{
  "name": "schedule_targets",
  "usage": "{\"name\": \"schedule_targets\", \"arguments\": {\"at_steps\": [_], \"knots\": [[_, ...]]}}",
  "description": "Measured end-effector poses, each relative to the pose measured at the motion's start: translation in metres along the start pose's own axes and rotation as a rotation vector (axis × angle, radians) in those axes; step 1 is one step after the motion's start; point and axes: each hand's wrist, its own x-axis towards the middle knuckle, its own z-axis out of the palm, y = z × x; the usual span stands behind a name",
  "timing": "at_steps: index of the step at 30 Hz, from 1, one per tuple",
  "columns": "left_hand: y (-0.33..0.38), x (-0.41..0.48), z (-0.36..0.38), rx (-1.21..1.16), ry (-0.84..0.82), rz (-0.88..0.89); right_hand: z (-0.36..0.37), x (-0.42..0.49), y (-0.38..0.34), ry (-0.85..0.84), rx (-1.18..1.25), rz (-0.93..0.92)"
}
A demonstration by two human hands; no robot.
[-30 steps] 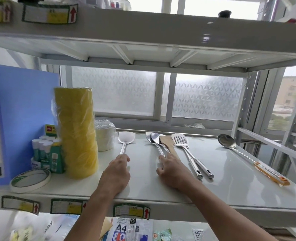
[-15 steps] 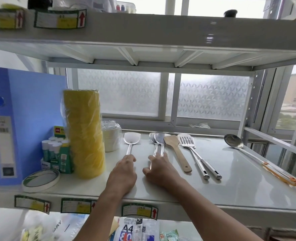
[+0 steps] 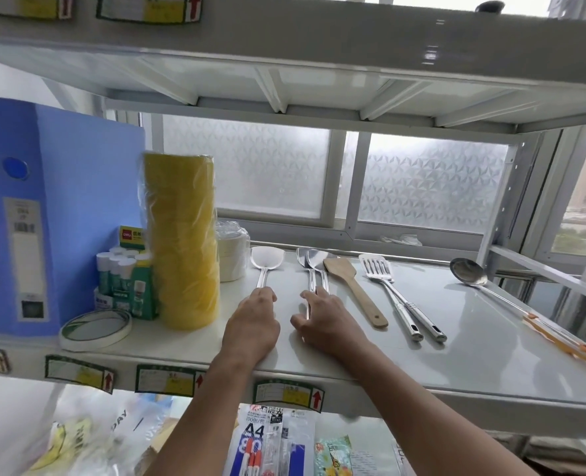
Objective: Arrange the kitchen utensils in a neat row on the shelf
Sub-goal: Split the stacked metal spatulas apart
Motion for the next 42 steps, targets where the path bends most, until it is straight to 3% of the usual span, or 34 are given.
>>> {"name": "schedule_targets", "arguments": {"at_steps": [36, 39, 42], "knots": [[0.000, 0.003, 0.006, 0.093, 0.044, 0.045, 0.002, -0.007, 0.002, -0.014, -0.011, -0.095], [0.004, 0.001, 0.004, 0.120, 0.103, 0.119, 0.000, -0.005, 0.003, 0.017, 0.075, -0.126], [0.008, 0.000, 0.004, 0.088, 0.070, 0.282, -0.007, 0.001, 0.011, 0.177, 0.242, -0.103]]}}
